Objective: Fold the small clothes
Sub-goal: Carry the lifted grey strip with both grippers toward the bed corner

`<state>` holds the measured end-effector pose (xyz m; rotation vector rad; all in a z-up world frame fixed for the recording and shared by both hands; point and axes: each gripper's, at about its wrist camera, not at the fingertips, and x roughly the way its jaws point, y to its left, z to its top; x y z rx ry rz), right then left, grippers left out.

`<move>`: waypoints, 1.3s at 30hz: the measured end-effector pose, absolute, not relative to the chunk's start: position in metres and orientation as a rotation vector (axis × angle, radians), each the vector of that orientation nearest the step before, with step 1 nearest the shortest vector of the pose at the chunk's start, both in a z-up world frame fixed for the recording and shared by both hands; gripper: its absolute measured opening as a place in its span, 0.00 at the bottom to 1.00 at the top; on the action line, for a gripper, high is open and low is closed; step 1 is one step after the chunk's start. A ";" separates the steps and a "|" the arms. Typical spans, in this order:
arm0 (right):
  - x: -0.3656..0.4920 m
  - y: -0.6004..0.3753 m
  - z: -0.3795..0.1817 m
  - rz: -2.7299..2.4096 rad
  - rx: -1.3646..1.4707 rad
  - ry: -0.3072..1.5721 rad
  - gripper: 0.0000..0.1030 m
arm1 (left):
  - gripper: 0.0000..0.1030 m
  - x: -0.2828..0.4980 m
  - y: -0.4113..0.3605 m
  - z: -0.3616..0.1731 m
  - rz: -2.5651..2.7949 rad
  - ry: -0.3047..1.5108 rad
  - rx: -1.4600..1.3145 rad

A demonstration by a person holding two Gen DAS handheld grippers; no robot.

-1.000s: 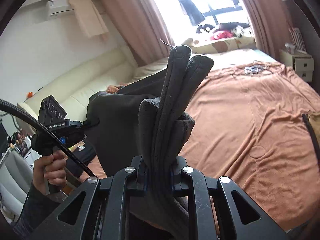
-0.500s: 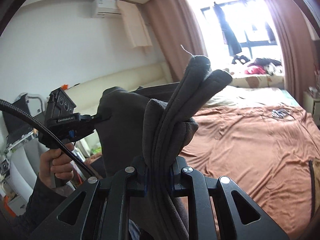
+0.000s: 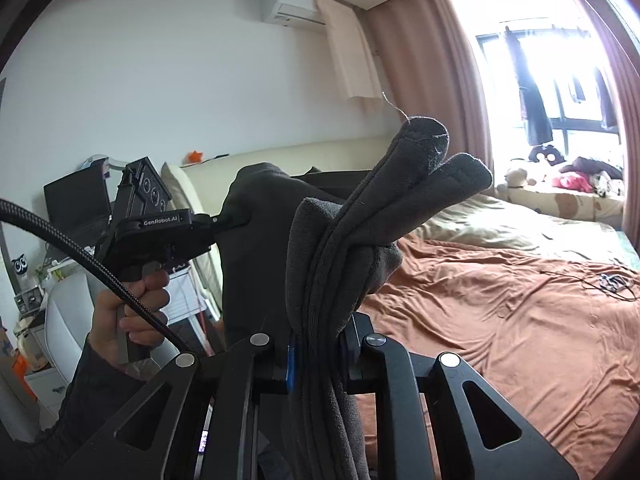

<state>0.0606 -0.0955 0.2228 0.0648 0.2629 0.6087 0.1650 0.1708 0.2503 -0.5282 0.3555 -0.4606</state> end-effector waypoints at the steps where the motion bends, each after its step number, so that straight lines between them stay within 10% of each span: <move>1: 0.067 -0.094 0.222 0.617 0.059 0.267 0.12 | 0.06 0.163 0.183 0.251 -0.443 0.349 -0.526; 39: 0.341 0.048 0.107 0.881 -0.022 0.487 0.11 | 0.06 0.247 0.480 0.137 0.020 0.391 -0.560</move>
